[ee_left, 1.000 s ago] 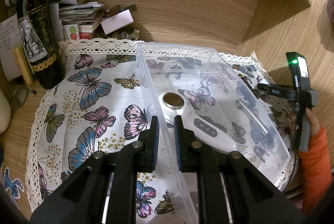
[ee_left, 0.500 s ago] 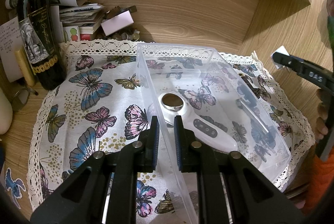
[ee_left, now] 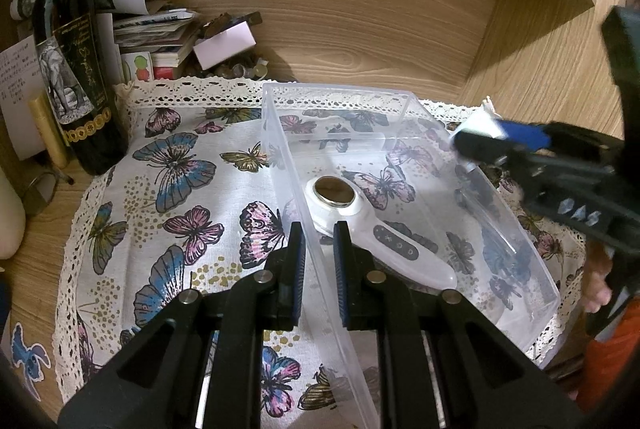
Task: Organize rigid objects
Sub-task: 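Carry the white plug adapter into the clear box and release it, then grasp the silver metal cylinder with the right tool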
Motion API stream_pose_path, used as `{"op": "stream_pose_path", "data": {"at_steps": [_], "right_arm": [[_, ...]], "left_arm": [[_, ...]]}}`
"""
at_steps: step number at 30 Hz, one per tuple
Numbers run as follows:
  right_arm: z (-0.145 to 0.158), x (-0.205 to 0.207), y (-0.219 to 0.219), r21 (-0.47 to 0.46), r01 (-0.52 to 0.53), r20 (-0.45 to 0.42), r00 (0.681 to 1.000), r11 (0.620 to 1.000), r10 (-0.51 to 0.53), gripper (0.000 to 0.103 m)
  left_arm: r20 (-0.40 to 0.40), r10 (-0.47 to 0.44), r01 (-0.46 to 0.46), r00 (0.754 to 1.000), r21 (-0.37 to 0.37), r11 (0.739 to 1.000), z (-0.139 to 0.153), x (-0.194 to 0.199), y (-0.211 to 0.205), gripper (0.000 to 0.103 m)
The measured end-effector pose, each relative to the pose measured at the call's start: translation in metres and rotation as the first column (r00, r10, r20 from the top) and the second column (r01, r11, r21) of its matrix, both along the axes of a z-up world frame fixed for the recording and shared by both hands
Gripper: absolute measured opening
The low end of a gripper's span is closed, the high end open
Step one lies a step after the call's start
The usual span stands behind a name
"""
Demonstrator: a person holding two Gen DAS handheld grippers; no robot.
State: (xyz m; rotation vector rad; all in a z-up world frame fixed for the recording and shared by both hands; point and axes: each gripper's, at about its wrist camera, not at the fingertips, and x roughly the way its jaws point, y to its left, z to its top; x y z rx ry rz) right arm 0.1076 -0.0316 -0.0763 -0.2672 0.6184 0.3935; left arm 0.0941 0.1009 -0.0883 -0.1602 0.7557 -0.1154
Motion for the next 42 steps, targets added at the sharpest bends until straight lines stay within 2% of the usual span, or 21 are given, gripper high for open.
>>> {"op": "stream_pose_path", "data": {"at_steps": [7,18,23,31,35,42], "right_arm": [[-0.022,0.019,0.019,-0.078,-0.033,-0.088,0.996,0.996,0.026,0.037],[-0.037,0.03,0.031,-0.165,-0.082,-0.172,0.984,0.983,0.053,0.037],[-0.033,0.025,0.031,-0.163,-0.084,-0.15,0.987,0.983,0.059,0.037],[-0.012,0.009,0.018,-0.119,-0.051,-0.076,0.996,0.992,0.043,0.043],[0.005,0.003,0.001,-0.078,-0.003,-0.03,1.0,0.997,0.001,0.047],[0.024,-0.004,-0.04,-0.029,0.118,0.021,0.993,0.993,-0.117,0.047]], "left_arm": [[0.001,0.0,0.0,1.0,0.002,1.0,0.0,0.0,0.0,0.014],[0.001,-0.001,0.0,1.0,0.005,1.0,-0.001,0.002,-0.001,0.014],[0.001,-0.001,0.001,1.0,0.005,1.0,-0.001,0.002,-0.001,0.014],[0.001,-0.001,0.001,1.0,0.006,1.0,-0.001,0.002,-0.001,0.014],[0.001,-0.001,0.001,1.0,0.005,1.0,-0.001,0.002,0.0,0.014],[0.002,-0.002,0.002,1.0,0.006,1.0,-0.001,0.002,-0.001,0.014]]}}
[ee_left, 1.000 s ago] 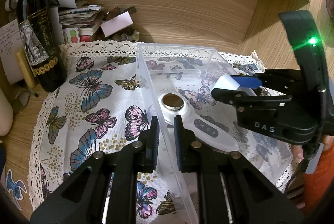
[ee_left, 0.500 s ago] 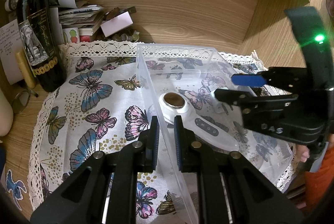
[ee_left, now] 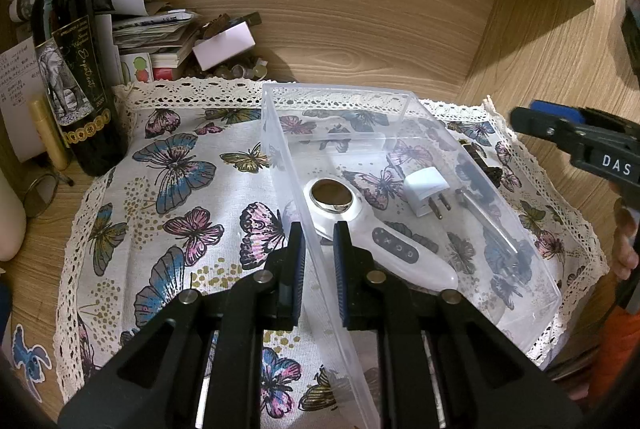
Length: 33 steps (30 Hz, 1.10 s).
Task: Organize rigid objects
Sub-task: 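Grasp the silver metal cylinder with the right tool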
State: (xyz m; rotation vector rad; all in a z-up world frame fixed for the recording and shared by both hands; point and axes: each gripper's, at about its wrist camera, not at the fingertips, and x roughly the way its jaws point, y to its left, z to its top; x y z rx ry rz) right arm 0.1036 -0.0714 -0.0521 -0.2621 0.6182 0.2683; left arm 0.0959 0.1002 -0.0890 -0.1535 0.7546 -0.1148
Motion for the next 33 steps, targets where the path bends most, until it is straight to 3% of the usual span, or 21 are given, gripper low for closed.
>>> {"op": "stream_pose_path", "data": {"at_steps": [6,17,29,33], "right_arm": [[-0.016,0.001,-0.032,0.017,0.085,-0.043,0.996,0.996,-0.084,0.047],[-0.078,0.007,-0.046,0.026,0.108,-0.197,0.975,0.994,-0.101,0.047],[-0.104,0.032,-0.041,0.013,0.088,-0.27,0.959,0.996,-0.081,0.015],[-0.104,0.028,-0.042,0.037,0.094,-0.266,0.961,0.995,-0.08,0.014]], "left_arm": [[-0.001,0.001,-0.001,1.0,0.001,1.0,0.0,0.0,0.001,0.014],[-0.007,0.002,-0.002,1.0,0.013,1.0,0.0,-0.001,-0.002,0.014],[-0.007,0.004,-0.004,1.0,0.016,1.0,-0.001,-0.003,-0.001,0.014],[-0.007,0.003,-0.003,1.0,0.015,1.0,-0.001,-0.002,-0.001,0.014]]}}
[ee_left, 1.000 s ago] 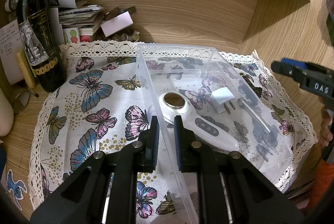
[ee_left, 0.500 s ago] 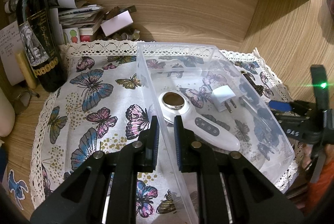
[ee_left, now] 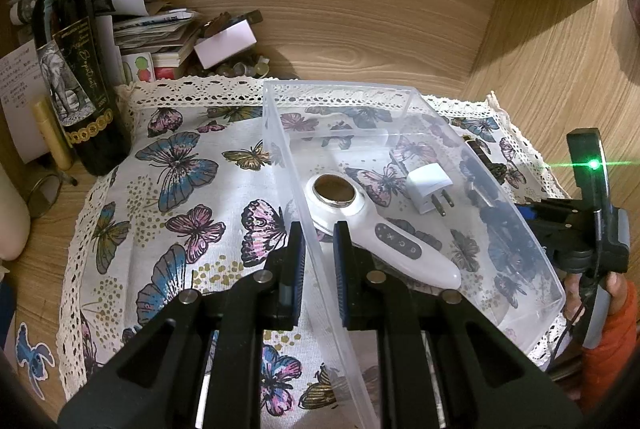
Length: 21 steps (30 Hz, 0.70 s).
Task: Organize rigid objects
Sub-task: 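Grasp the silver metal cylinder with the right tool, then lower the silver cylinder into the clear box beside the white device and release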
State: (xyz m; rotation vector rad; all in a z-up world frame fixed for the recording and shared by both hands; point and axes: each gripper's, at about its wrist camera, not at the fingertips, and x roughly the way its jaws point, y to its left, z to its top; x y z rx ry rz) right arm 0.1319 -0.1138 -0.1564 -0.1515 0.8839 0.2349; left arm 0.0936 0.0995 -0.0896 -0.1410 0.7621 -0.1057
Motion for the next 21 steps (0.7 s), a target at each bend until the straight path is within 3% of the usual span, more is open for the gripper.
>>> {"op": "stream_pose_path", "data": {"at_steps": [5,21], "right_arm": [[0.008,-0.009,-0.002,0.03,0.014,0.036,0.999,0.999,-0.015,0.014],[0.09,-0.039,-0.002,0.113,-0.038,0.263,0.965,0.993,0.007,0.014]], "left_arm": [[0.001,0.001,-0.001,1.0,0.001,1.0,0.0,0.0,-0.001,0.014],[0.001,0.001,-0.001,1.0,0.003,1.0,0.0,0.0,-0.001,0.014]]}}
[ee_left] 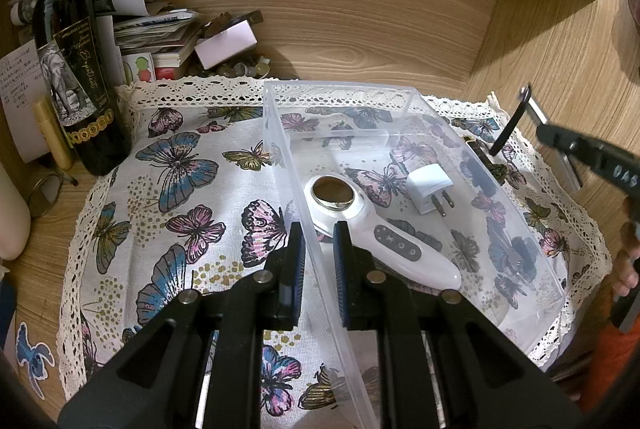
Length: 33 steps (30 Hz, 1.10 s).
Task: Organize rigid objects
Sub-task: 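Lower the silver cylinder into the clear box beside the white device and release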
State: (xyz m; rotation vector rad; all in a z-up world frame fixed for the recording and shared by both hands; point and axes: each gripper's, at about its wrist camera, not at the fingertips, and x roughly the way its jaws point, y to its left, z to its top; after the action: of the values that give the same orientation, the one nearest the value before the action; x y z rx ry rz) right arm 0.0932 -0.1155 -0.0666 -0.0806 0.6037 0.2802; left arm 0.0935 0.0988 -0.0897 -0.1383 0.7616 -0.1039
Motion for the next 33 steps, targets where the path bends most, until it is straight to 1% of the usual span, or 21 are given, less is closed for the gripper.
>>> {"op": "stream_pose_path", "data": {"at_steps": [7,13,17,21,33], "right_arm": [[0.021,-0.014,0.024,-0.001,-0.075,0.068,0.995,0.997,0.075,0.014],[0.019,-0.017,0.048,-0.032,-0.148,0.069,0.986,0.989,0.15,0.014],[0.011,-0.015,0.064,-0.055,-0.186,0.041,0.981,0.981,0.189,0.014],[-0.003,-0.008,0.079,-0.083,-0.22,-0.011,0.976,0.972,0.22,0.014],[-0.038,0.015,0.101,-0.172,-0.274,-0.154,0.956,0.946,0.249,0.014]], "left_arm": [[0.0,0.0,0.0,1.0,-0.001,1.0,0.0,0.0,0.0,0.014],[0.0,0.0,0.0,1.0,-0.002,1.0,0.0,0.0,0.0,0.014],[0.0,0.001,-0.001,1.0,-0.005,1.0,0.0,0.0,0.0,0.014],[0.0,0.0,0.0,1.0,-0.009,1.0,0.0,0.0,0.0,0.014],[0.002,-0.004,0.004,1.0,-0.013,1.0,0.0,0.0,0.0,0.014]]}}
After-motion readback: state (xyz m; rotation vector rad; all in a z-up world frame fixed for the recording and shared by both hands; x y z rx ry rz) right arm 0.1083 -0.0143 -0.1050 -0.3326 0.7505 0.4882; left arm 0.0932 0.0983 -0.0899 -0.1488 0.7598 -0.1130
